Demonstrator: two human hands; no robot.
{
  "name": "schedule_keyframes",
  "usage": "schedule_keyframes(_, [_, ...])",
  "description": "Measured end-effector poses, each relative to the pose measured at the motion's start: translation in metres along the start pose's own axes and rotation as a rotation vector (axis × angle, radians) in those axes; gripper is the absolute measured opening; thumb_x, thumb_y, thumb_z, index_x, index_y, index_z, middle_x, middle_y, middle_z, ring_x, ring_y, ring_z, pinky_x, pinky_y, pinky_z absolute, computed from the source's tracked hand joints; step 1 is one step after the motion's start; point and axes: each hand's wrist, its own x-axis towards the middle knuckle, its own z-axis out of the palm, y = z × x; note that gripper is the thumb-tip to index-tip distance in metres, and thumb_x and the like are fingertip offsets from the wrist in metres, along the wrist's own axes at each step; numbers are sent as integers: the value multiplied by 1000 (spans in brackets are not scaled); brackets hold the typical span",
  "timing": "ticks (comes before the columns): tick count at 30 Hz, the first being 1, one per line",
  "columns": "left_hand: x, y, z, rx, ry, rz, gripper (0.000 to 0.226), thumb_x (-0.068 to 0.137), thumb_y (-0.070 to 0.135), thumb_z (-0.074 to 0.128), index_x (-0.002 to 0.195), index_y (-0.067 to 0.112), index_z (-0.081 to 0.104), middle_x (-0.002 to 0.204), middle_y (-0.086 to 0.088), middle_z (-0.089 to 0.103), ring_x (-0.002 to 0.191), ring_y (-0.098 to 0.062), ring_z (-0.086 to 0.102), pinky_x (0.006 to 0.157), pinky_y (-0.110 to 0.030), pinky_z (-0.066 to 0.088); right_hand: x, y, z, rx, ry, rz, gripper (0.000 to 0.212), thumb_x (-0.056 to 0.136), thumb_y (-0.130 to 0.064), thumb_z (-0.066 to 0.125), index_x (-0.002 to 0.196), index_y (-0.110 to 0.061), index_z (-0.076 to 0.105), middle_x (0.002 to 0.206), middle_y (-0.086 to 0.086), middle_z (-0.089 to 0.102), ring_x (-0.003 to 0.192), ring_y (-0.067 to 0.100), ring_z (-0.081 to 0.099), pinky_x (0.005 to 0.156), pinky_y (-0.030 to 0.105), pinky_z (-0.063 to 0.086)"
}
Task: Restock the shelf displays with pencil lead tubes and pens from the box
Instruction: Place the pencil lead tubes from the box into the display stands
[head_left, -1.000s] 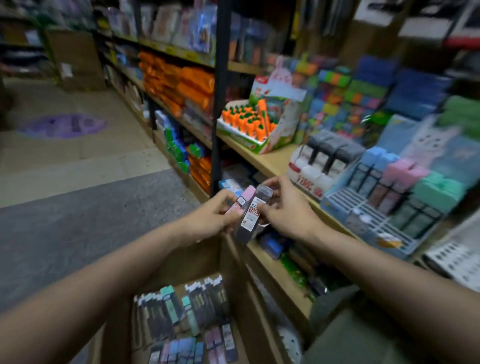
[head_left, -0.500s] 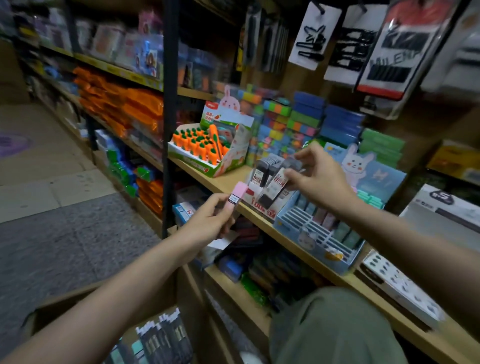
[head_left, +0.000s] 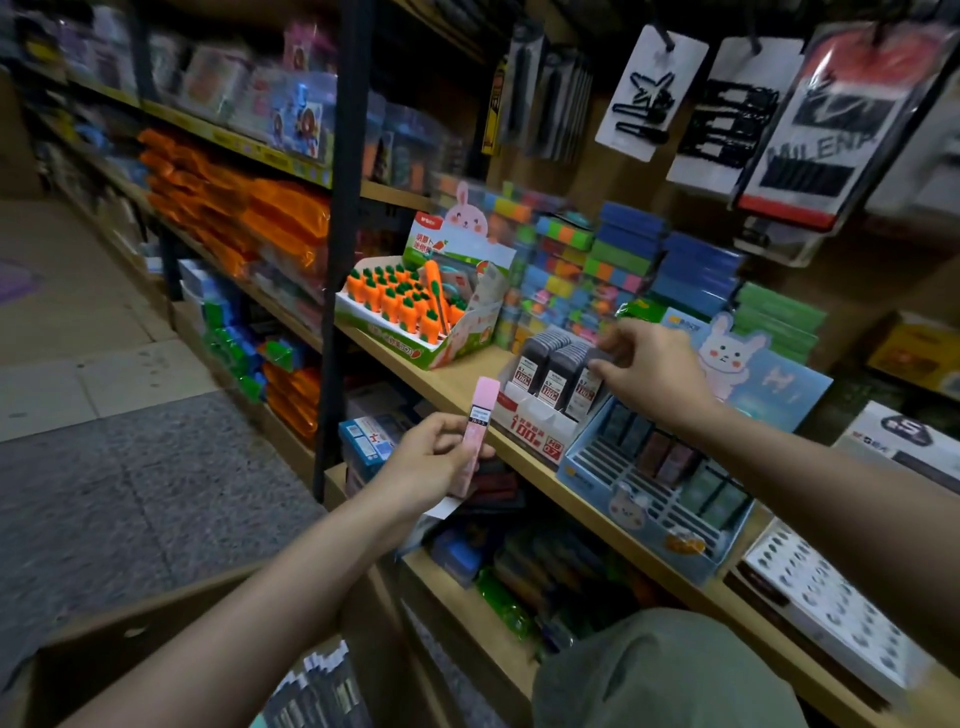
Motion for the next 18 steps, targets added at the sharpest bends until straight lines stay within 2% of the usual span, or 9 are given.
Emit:
schedule_keyframes(3, [1,-1,6,-6,-18,3,11,97,22,56,107,19,59,94,3,75,91,-11,66,71,-27,51,0,4,5,-43,-14,28,12,83,-32,76,80,-23,68,82,-2,69,76,13,62,63,27,46])
schedule_keyframes(7, [1,-1,12,-24,-55,-6,14,97,21,57,109,16,60,95,1,75,84,-10,64,78,-33,51,-4,8,13,-116,41,9,18,82,-35,76,92,-20,75,97,-1,55,85,13,51,67,28,39])
schedule_keyframes(9, [-1,0,13,-13,-72,1,15,97,20,57,111,16,60,96,2,75,85,-9,65,81,-33,53,-7,6,14,-134,38,14,25,83,-37,75,101,-21,74,101,-1,53,88,13,50,69,29,40])
schedule_keyframes(11, [-2,1,14,-17,-86,13,15,97,19,57,111,15,59,96,3,76,85,-7,67,77,-28,55,-10,4,12,-78,72,13,31,85,-36,73,113,-23,69,107,-1,52,90,10,51,75,29,45])
schedule_keyframes(13, [-3,1,15,-20,-96,16,16,97,17,56,112,15,59,97,4,76,91,-9,68,79,-29,55,-18,-2,8,105,130,49,28,88,-34,69,115,-25,66,102,-7,53,85,1,52,76,22,47])
schedule_keyframes(15, [-3,2,17,-22,-114,24,17,97,17,55,114,14,60,99,2,75,97,-14,68,84,-34,55,-34,-12,7,282,46,89,25,91,-34,65,114,-28,62,96,-13,59,84,0,59,69,15,50])
schedule_keyframes(18, [-3,0,22,-25,-171,60,16,97,16,56,112,13,60,96,1,76,90,-10,68,75,-27,54,-61,-25,11,457,-168,89,34,87,-35,70,118,-29,58,96,-9,66,84,6,67,74,25,58])
